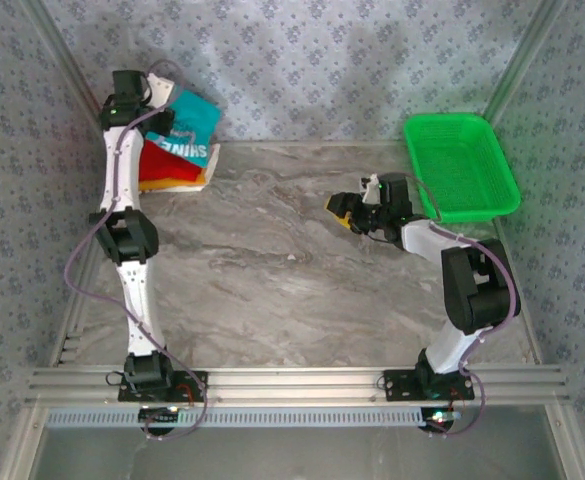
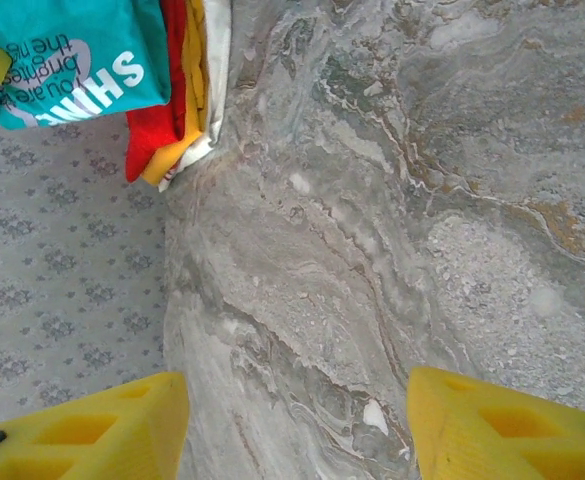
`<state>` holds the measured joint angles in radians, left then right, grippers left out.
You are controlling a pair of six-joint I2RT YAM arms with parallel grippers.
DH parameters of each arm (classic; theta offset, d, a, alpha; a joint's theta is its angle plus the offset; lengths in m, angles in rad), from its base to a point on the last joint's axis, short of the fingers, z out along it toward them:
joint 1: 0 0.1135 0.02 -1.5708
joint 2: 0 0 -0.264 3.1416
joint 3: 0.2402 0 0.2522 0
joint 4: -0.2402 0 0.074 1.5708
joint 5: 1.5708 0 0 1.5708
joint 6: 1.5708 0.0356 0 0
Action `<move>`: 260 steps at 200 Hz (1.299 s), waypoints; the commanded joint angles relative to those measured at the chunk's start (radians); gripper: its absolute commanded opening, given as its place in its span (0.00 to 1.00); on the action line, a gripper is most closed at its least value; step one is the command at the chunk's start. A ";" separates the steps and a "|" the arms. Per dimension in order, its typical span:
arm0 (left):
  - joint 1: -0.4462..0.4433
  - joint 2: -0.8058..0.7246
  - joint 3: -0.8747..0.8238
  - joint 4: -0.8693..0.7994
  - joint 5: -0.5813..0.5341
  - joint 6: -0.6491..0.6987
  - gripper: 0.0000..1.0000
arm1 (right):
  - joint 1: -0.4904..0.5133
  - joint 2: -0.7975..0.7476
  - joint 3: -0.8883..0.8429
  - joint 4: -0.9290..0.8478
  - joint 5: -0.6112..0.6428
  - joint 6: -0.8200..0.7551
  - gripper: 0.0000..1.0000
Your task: Fold and stack the t-shirts
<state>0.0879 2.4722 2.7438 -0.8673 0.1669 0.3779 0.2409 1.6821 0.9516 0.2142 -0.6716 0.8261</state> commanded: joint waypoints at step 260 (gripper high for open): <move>-0.174 -1.710 -2.312 1.071 -0.463 -0.491 0.98 | 0.014 -0.492 -0.301 -0.086 1.078 -0.739 0.97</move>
<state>-0.0261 0.7841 0.5777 0.0349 -0.1432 -0.1783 0.2695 1.2373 0.8101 0.0010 0.1379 0.2588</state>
